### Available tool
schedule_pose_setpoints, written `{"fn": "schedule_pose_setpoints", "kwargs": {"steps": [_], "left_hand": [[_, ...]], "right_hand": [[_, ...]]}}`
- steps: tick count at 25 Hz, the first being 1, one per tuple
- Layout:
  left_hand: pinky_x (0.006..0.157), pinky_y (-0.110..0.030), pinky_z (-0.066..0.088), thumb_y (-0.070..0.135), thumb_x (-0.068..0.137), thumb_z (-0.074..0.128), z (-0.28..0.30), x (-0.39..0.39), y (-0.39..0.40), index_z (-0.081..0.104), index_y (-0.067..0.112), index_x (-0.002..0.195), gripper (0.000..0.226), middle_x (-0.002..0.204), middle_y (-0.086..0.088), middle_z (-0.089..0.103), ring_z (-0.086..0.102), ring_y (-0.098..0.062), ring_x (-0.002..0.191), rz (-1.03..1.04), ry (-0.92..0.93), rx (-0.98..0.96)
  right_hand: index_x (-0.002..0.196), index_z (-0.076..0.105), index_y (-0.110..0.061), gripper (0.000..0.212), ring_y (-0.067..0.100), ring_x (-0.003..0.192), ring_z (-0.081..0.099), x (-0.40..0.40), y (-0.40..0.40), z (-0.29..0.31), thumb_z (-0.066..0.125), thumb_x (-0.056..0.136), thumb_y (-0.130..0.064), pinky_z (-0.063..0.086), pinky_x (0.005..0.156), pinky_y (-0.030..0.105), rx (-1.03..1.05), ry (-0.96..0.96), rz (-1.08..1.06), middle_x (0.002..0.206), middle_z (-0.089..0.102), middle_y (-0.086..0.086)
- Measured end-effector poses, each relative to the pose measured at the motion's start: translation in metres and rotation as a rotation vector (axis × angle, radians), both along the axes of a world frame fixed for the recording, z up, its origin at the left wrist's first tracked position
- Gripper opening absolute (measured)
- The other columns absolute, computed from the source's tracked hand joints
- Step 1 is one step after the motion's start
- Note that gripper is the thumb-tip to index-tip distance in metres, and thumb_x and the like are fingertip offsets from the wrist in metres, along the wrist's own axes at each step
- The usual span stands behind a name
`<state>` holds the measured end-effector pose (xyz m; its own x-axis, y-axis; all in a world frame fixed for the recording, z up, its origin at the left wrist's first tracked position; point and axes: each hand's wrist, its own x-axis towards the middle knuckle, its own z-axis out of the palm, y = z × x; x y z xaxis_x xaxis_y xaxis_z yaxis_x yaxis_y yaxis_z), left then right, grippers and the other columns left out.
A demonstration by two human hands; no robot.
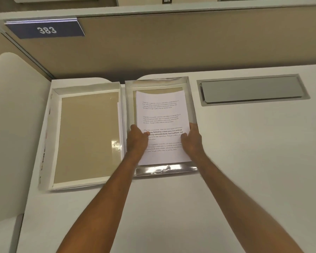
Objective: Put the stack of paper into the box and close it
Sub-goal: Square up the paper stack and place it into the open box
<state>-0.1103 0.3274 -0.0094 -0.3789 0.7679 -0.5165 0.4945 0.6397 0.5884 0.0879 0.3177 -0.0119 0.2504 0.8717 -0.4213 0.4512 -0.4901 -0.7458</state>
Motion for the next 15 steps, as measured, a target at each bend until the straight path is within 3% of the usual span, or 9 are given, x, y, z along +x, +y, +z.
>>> {"fn": "schedule_pose_setpoints", "kwargs": {"steps": [3, 6, 9, 11, 13, 15], "left_hand": [[0.089, -0.046, 0.056, 0.018, 0.098, 0.07, 0.002, 0.01, -0.004, 0.046, -0.001, 0.133, 0.046, 0.131, -0.02, 0.058, 0.065, -0.038, 0.115, -0.059, 0.157, 0.031], [0.095, -0.042, 0.055, 0.014, 0.1, 0.067, 0.006, 0.016, -0.009, 0.041, -0.001, 0.141, 0.051, 0.133, -0.022, 0.054, 0.06, -0.035, 0.119, -0.194, 0.35, 0.08], [0.103, -0.045, 0.053, 0.006, 0.1, 0.063, 0.008, 0.021, -0.013, 0.034, 0.001, 0.151, 0.059, 0.14, -0.024, 0.047, 0.052, -0.036, 0.126, -0.349, 0.506, 0.08], [0.106, -0.043, 0.05, 0.008, 0.1, 0.062, 0.011, 0.022, -0.014, 0.038, -0.001, 0.148, 0.055, 0.143, -0.025, 0.045, 0.05, -0.036, 0.128, -0.441, 0.595, 0.044], [0.108, -0.04, 0.047, 0.011, 0.101, 0.061, 0.014, 0.021, -0.011, 0.043, 0.0, 0.143, 0.048, 0.144, -0.023, 0.044, 0.049, -0.034, 0.129, -0.482, 0.656, 0.014], [0.107, -0.038, 0.046, 0.009, 0.098, 0.061, 0.017, 0.02, -0.009, 0.048, 0.002, 0.137, 0.042, 0.143, -0.02, 0.044, 0.05, -0.032, 0.128, -0.489, 0.678, 0.009]], "right_hand": [[0.142, 0.046, -0.01, 0.047, 0.028, 0.125, 0.056, -0.004, -0.011, -0.003, 0.045, 0.097, 0.001, 0.046, 0.104, 0.032, 0.117, -0.168, 0.079, 0.137, 0.053, 0.011], [0.149, 0.036, -0.02, 0.051, 0.019, 0.124, 0.052, -0.005, -0.024, -0.006, 0.045, 0.102, -0.003, 0.047, 0.103, 0.03, 0.255, -0.351, 0.194, 0.143, 0.044, 0.004], [0.142, 0.045, -0.033, 0.036, 0.006, 0.116, 0.053, -0.003, -0.025, -0.014, 0.037, 0.107, -0.035, 0.046, 0.099, 0.026, 0.263, -0.626, 0.374, 0.14, 0.051, -0.013], [0.134, 0.049, -0.038, 0.035, 0.008, 0.119, 0.058, -0.005, -0.024, -0.011, 0.035, 0.105, -0.05, 0.05, 0.103, 0.043, 0.178, -0.678, 0.381, 0.136, 0.054, -0.018], [0.15, 0.045, -0.022, 0.045, 0.027, 0.136, 0.048, -0.007, -0.027, -0.007, 0.046, 0.105, -0.023, 0.05, 0.108, 0.048, 0.178, -0.677, 0.417, 0.152, 0.046, 0.002], [0.155, 0.04, -0.005, 0.056, 0.036, 0.14, 0.04, -0.009, -0.025, -0.004, 0.047, 0.1, 0.0, 0.048, 0.109, 0.046, 0.189, -0.683, 0.433, 0.157, 0.04, 0.018]]}}
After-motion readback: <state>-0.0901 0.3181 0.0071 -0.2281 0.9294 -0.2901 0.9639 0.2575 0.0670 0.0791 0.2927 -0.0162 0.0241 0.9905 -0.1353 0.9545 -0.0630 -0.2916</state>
